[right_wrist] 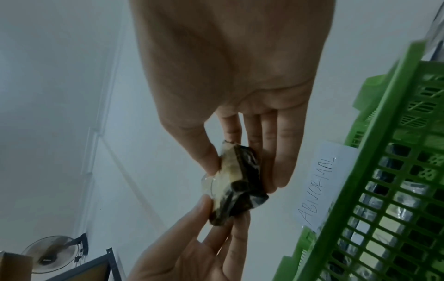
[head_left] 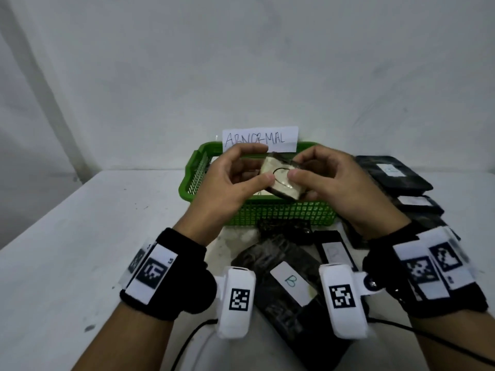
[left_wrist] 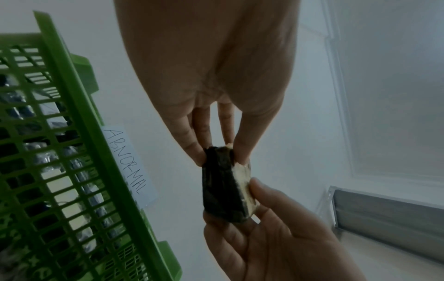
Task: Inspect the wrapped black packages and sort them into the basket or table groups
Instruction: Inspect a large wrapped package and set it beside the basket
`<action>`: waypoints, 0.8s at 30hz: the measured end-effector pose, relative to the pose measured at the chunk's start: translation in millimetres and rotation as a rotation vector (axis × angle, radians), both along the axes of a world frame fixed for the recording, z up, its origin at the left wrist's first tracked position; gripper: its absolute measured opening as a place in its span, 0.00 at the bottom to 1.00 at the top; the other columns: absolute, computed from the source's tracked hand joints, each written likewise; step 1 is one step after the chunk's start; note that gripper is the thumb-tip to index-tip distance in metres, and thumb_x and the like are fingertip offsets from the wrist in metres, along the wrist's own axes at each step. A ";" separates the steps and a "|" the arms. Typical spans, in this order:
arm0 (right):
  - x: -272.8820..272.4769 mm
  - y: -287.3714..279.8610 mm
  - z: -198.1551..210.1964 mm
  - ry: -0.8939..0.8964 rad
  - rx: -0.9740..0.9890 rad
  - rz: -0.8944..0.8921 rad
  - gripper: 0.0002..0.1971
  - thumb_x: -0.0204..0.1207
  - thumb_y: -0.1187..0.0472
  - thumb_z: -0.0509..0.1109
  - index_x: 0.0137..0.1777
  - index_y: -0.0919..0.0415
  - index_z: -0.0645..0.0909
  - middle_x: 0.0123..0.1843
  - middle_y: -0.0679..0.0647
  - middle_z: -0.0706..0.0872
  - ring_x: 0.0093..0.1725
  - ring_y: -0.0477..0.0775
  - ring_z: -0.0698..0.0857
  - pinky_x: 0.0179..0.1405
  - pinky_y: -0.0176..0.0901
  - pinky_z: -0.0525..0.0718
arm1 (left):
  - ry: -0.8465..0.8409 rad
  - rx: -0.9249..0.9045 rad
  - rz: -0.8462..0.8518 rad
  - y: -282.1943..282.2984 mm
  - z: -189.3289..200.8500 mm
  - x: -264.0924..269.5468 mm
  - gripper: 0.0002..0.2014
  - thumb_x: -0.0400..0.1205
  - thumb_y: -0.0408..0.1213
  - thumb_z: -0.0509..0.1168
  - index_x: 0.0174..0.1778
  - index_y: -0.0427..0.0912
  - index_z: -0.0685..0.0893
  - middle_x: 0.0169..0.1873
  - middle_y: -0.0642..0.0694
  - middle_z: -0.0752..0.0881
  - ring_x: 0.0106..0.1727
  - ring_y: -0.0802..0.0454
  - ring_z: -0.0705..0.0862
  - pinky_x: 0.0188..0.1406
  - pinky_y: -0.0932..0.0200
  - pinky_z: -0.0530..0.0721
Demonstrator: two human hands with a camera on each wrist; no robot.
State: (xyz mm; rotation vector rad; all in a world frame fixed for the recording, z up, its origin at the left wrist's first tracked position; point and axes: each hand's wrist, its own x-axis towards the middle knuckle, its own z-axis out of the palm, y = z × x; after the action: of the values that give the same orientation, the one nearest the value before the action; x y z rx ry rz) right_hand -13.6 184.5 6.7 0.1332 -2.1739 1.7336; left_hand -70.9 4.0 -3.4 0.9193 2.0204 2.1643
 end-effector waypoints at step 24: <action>3.8 -11.1 -4.3 0.073 0.034 -0.061 0.14 0.74 0.69 0.80 0.56 0.54 0.85 0.46 0.54 0.95 0.48 0.55 0.95 0.44 0.51 0.91 | 0.054 -0.096 0.050 -1.6 -1.5 0.1 0.15 0.77 0.29 0.76 0.59 0.38 0.83 0.50 0.40 0.89 0.44 0.54 0.90 0.40 0.58 0.88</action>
State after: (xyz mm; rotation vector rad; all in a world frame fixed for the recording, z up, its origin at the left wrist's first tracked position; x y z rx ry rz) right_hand -9.8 173.4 2.4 0.1350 -2.1331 1.6342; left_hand -70.9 2.4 -4.9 0.9349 2.1735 2.0673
